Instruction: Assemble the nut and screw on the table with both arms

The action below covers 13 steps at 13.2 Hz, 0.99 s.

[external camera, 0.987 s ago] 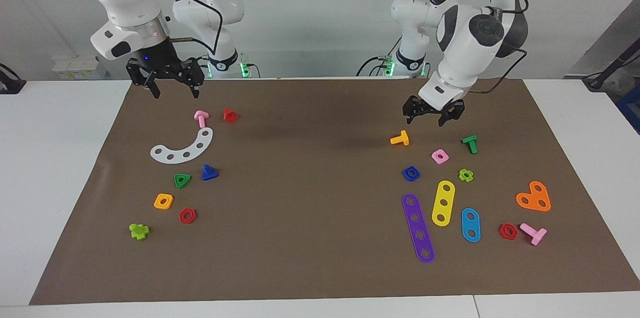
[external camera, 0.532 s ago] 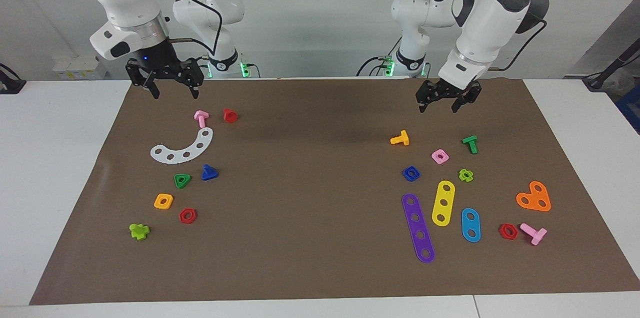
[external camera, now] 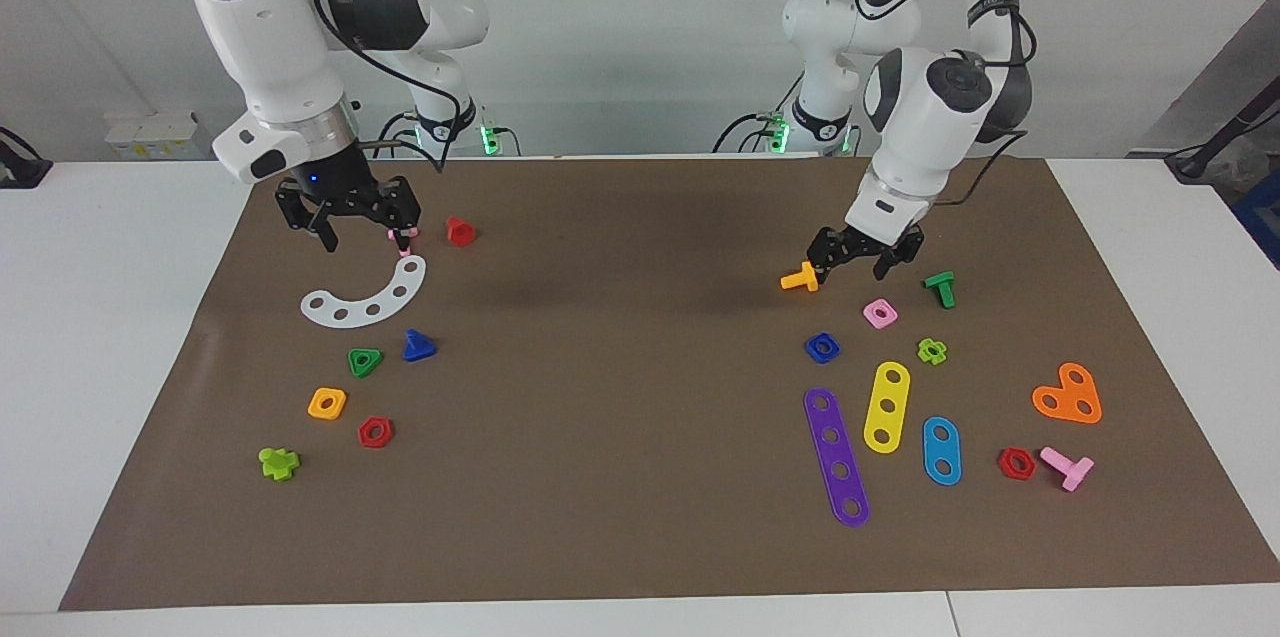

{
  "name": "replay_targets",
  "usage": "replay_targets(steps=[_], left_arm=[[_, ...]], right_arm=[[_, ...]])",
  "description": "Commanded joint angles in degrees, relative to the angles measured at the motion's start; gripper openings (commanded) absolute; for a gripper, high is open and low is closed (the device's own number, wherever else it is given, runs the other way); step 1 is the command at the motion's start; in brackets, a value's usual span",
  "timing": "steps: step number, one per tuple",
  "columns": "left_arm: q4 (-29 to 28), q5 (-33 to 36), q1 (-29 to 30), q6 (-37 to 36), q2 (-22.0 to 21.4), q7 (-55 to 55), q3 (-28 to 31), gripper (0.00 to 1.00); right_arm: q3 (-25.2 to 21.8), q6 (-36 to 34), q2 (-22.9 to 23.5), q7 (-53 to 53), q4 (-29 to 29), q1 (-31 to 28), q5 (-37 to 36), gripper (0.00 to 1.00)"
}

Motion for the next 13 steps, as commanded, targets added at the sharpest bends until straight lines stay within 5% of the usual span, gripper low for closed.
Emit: replay_targets(steps=[1, 6, 13], left_arm=[[-4.88, -0.24, -0.41, 8.39, 0.73, -0.49, 0.21, 0.96], [-4.89, -0.33, -1.64, 15.44, 7.24, -2.15, 0.21, 0.92], [-4.27, -0.33, -2.69, 20.55, 12.43, -22.01, 0.38, 0.85]], right_arm=[[-0.09, 4.15, 0.92, -1.56, -2.43, -0.32, 1.23, 0.95], [-0.18, 5.05, 1.1, -1.56, -4.02, -0.67, 1.23, 0.99], [-0.09, 8.11, 3.47, -1.39, -4.55, -0.32, 1.23, 0.97]])
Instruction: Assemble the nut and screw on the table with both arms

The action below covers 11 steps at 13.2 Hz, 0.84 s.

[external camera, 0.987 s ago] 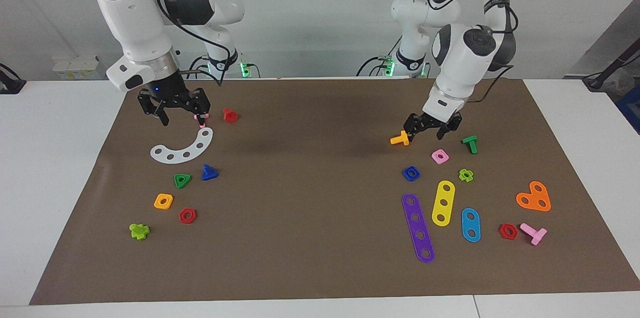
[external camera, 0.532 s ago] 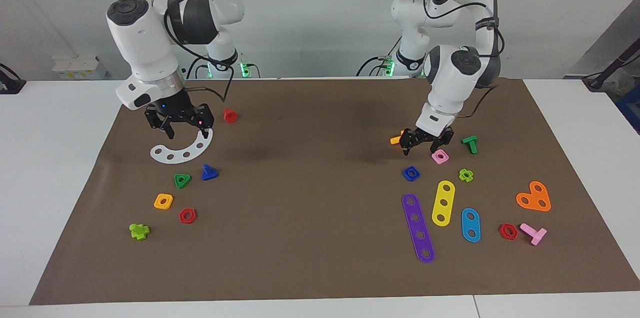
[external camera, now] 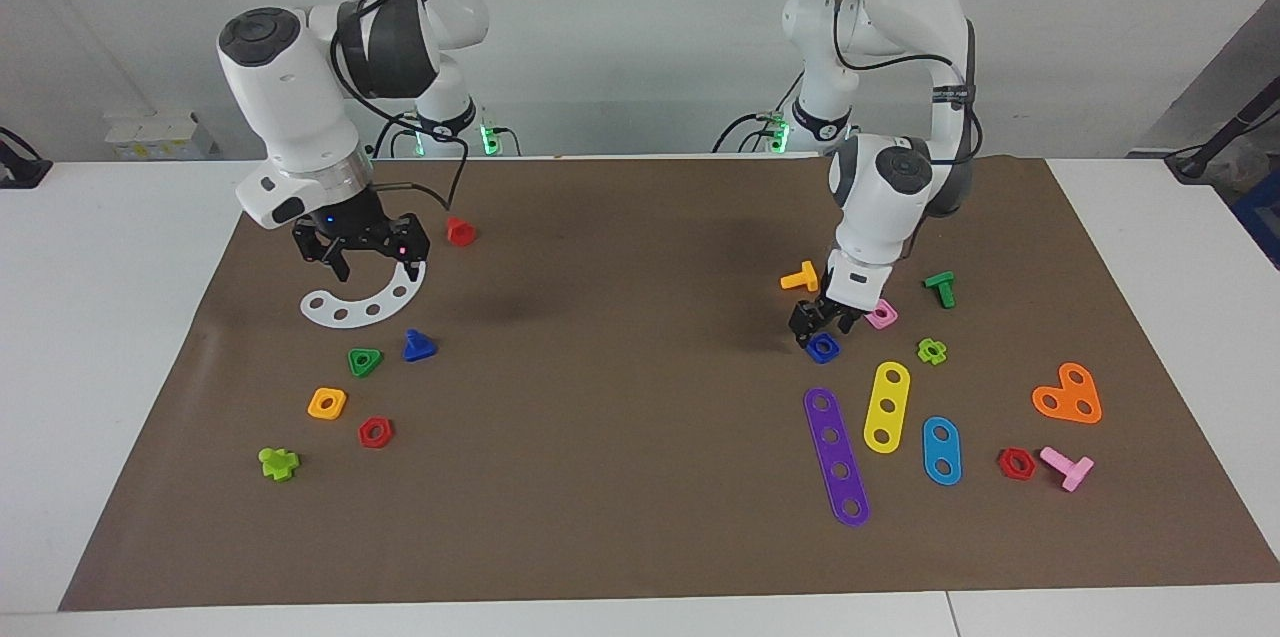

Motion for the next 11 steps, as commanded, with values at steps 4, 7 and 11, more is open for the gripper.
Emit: replay_targets(steps=[4, 7, 11], left_arm=[[0.19, -0.24, -2.19, 0.87, 1.55, -3.58, 0.87, 0.69], [0.19, 0.12, -2.19, 0.79, 1.55, -3.05, 0.95, 0.57], [0.19, 0.12, -2.1, 0.7, 1.64, -2.87, 0.95, 0.28]], right_arm=[[0.09, 6.85, 6.03, -1.74, -0.88, -0.19, 1.23, 0.92], [0.0, 11.68, 7.19, -2.79, -4.82, -0.55, 1.14, 0.87], [0.0, 18.27, 9.91, -4.19, -8.6, -0.81, 1.23, 0.8]])
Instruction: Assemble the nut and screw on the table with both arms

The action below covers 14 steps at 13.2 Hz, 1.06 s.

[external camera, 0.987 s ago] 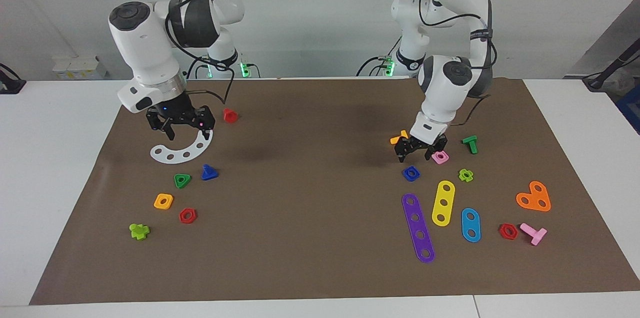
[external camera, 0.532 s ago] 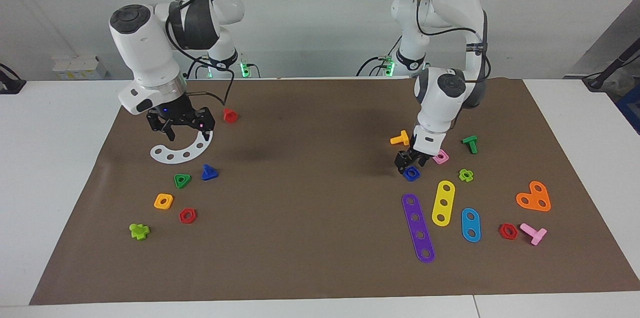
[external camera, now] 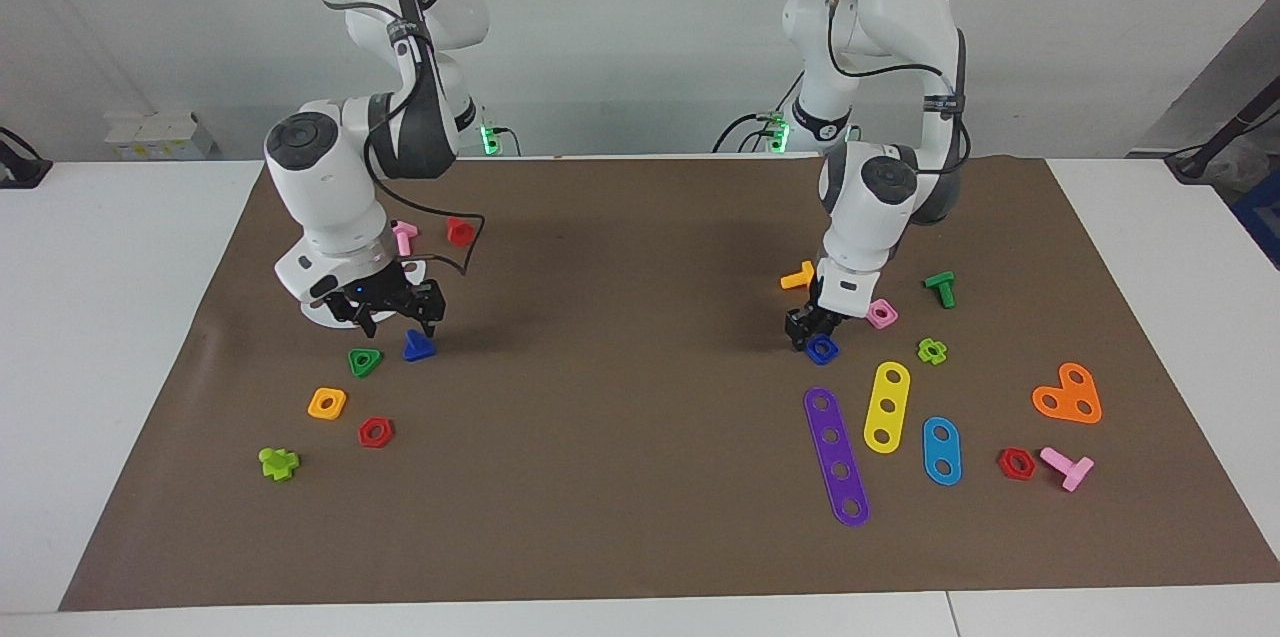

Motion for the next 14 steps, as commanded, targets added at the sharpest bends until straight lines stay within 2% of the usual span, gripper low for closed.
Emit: replay_targets(steps=[1, 3, 4, 5, 6, 7, 8, 9, 10, 11, 12, 14], left_arm=[[0.1, 0.04, -0.87, 0.39, 0.6, -0.12, 0.53, 0.22], [0.1, 0.04, -0.87, 0.39, 0.6, -0.03, 0.44, 0.17], [0.1, 0.04, -0.87, 0.3, 0.6, 0.15, 0.53, 0.26], [0.1, 0.12, -0.95, 0.3, 0.6, 0.84, 0.53, 0.74], [0.1, 1.08, -0.95, 0.13, 0.6, 2.77, 0.53, 0.93], [0.28, 2.4, -0.87, -0.4, 0.6, 3.92, 0.53, 0.95], [0.54, 3.89, -0.78, -0.84, 0.6, 5.67, 0.53, 0.96], [1.15, 4.34, -0.34, -0.93, 0.6, 9.51, 0.36, 0.96], [1.16, 4.34, -0.16, -0.84, 0.69, 14.95, 0.44, 0.95], [1.16, 4.34, 0.1, -0.75, 0.6, 21.09, 0.44, 0.94], [1.16, 4.34, 0.88, -0.23, 0.69, 27.24, 0.36, 0.9], [1.6, 4.34, 1.24, 1.35, 1.56, 38.07, 0.35, 0.88]], right_arm=[[0.07, 5.0, 0.24, -3.22, -4.32, -0.79, 1.23, 0.77], [0.07, 9.04, 0.33, -3.49, -7.22, -0.96, 1.23, 0.76], [0.07, 9.67, 0.33, -4.1, -8.37, -1.4, 1.23, 0.71], [0.07, 9.67, 0.24, -5.67, -8.99, -2.02, 1.23, 0.67], [0.07, 9.67, 0.15, -6.21, -9.08, -2.2, 1.23, 0.65], [0.07, 9.67, 0.15, -6.21, -9.17, -2.2, 1.23, 0.62], [0.16, 9.59, 0.07, -6.13, -9.17, -2.2, 1.23, 0.55], [0.16, 9.5, 0.07, -5.95, -9.17, -2.11, 1.23, 0.35], [0.16, 9.32, 0.07, -5.78, -9.08, -1.94, 1.14, 0.07], [0.24, 9.06, 0.07, -5.51, -8.82, -1.41, 1.23, 0.0], [0.51, 8.8, -0.02, -5.34, -8.64, -1.32, 1.23, 0.0], [1.99, 7.57, -0.81, -1.32, -7.68, -0.01, 1.41, 0.0]])
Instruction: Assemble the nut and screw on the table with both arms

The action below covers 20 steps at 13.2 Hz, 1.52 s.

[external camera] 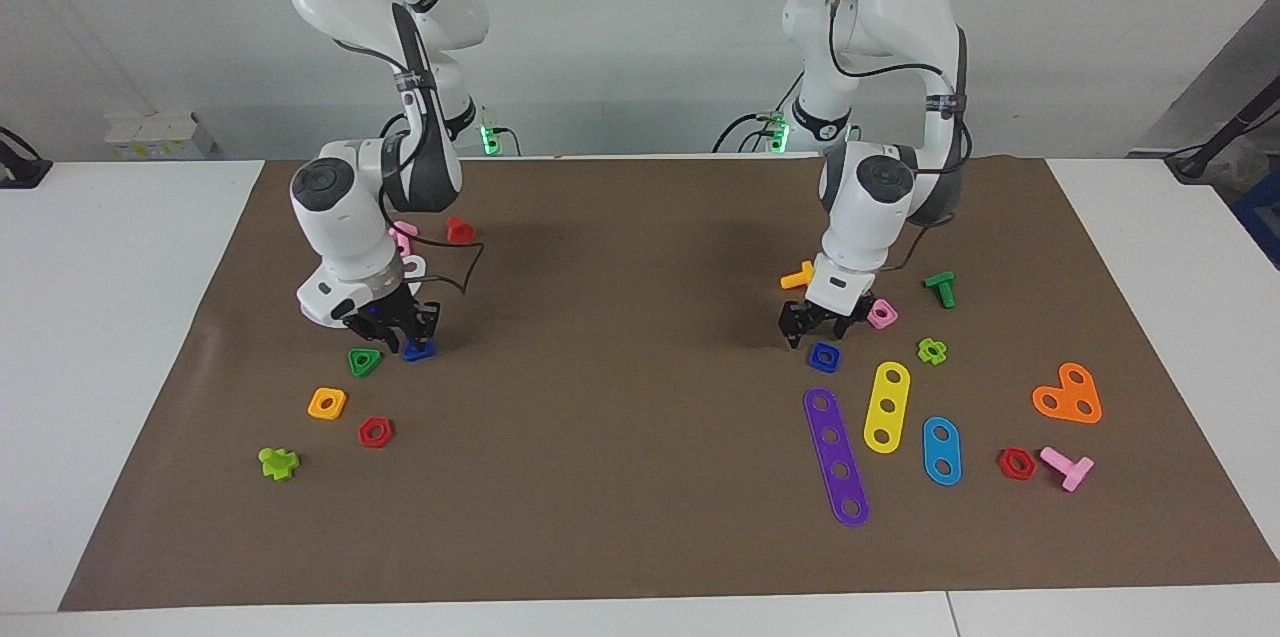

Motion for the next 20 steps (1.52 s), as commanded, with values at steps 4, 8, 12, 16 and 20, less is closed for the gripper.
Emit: replay_targets(steps=[4, 8, 12, 16, 20], left_arm=[[1.47, 1.08, 0.37, 5.25, 3.21, 14.74, -0.09, 0.87], [1.38, 1.08, 0.19, 5.16, 3.38, 17.83, -0.09, 0.75], [1.2, 0.99, 0.28, 3.58, 3.3, 17.74, -0.09, 0.24], [1.47, 0.9, 0.36, 0.95, 3.03, 17.04, 0.0, 0.0], [5.85, 0.64, 0.1, -6.68, 3.29, 6.8, -0.09, 0.0]], right_arm=[[1.4, -4.62, -1.86, 15.36, 2.81, 8.94, 1.4, 0.0], [1.4, -1.91, -0.28, 27.67, 3.78, 15.98, 1.58, 0.0], [1.4, -0.13, 1.92, 36.12, 6.23, 21.52, 1.67, 0.0], [1.4, -1.1, 6.65, 44.55, 12.46, 28.19, 1.49, 0.0], [1.32, -3.82, 11.93, 49.57, 19.66, 32.68, 0.44, 0.0]])
